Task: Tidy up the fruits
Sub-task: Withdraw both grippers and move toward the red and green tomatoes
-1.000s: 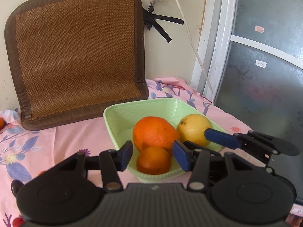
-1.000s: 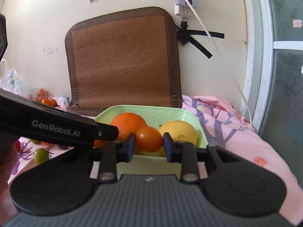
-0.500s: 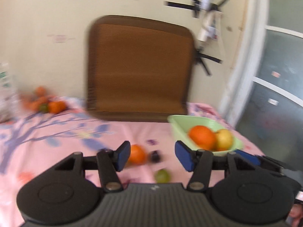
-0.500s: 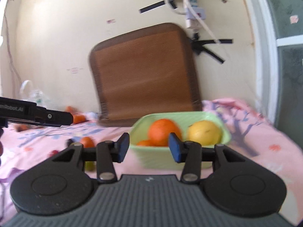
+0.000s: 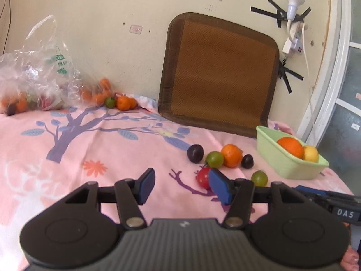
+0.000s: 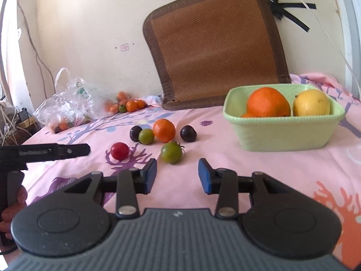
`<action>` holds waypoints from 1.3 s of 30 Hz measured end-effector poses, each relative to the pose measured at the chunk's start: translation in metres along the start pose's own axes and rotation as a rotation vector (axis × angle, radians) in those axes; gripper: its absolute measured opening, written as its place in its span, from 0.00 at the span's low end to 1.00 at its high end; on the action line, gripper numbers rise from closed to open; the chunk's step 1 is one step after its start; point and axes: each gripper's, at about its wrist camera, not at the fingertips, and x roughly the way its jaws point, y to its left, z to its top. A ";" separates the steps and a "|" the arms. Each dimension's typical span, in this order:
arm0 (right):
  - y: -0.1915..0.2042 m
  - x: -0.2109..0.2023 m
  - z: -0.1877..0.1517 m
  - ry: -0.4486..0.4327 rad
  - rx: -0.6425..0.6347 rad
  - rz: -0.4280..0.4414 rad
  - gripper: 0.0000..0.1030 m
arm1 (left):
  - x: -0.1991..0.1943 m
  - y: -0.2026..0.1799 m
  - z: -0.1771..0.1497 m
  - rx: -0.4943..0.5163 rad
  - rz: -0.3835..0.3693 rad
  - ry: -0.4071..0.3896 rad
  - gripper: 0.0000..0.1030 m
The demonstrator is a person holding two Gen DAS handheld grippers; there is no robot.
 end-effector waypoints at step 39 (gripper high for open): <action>0.002 0.009 0.001 0.035 0.002 -0.061 0.42 | -0.008 0.001 -0.002 -0.021 -0.061 -0.037 0.53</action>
